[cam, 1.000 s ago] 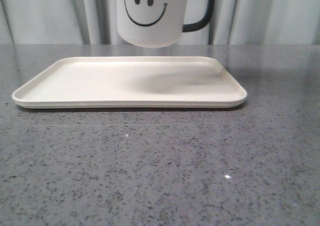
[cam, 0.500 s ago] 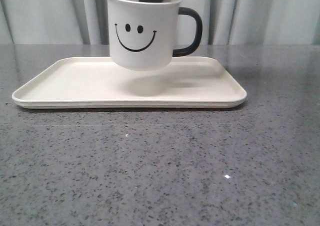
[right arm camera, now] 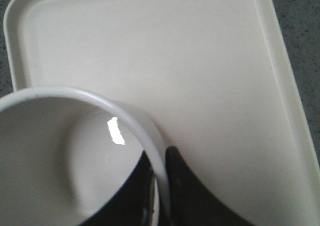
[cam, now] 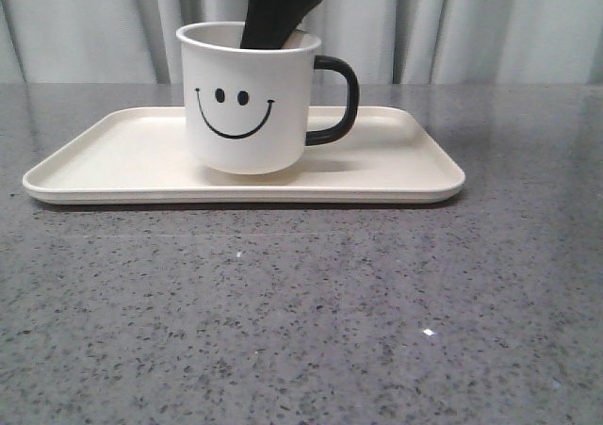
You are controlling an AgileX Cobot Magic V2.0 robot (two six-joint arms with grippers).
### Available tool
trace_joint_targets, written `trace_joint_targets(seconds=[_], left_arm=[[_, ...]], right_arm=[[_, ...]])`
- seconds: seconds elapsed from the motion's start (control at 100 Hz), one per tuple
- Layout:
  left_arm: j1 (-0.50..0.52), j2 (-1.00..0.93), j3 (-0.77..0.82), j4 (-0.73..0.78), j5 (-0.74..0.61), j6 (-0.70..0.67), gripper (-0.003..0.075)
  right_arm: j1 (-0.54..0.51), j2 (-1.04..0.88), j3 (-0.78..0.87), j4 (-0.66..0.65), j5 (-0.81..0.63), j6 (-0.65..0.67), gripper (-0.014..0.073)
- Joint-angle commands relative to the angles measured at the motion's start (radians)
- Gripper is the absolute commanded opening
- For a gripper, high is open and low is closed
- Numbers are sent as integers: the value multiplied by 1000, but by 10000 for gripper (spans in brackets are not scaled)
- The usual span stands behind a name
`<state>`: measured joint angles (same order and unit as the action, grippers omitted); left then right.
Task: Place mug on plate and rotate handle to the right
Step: 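Lower the mug back onto the tray, handle turned toward the robot's right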
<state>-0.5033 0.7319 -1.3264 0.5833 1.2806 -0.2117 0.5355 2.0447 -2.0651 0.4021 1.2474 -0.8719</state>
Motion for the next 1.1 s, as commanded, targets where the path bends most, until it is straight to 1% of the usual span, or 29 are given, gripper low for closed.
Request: trace_joint_targets(seconds=[0.0,1.09], left_arm=[[-6,2,-21,26,-21,-12,-20],[-6,2,-21,24,-21,-12,-20]], right_arm=[[6,-63,-32,44,-13,-21,-113],[8,-44,-32,40,-4,-30,-113]])
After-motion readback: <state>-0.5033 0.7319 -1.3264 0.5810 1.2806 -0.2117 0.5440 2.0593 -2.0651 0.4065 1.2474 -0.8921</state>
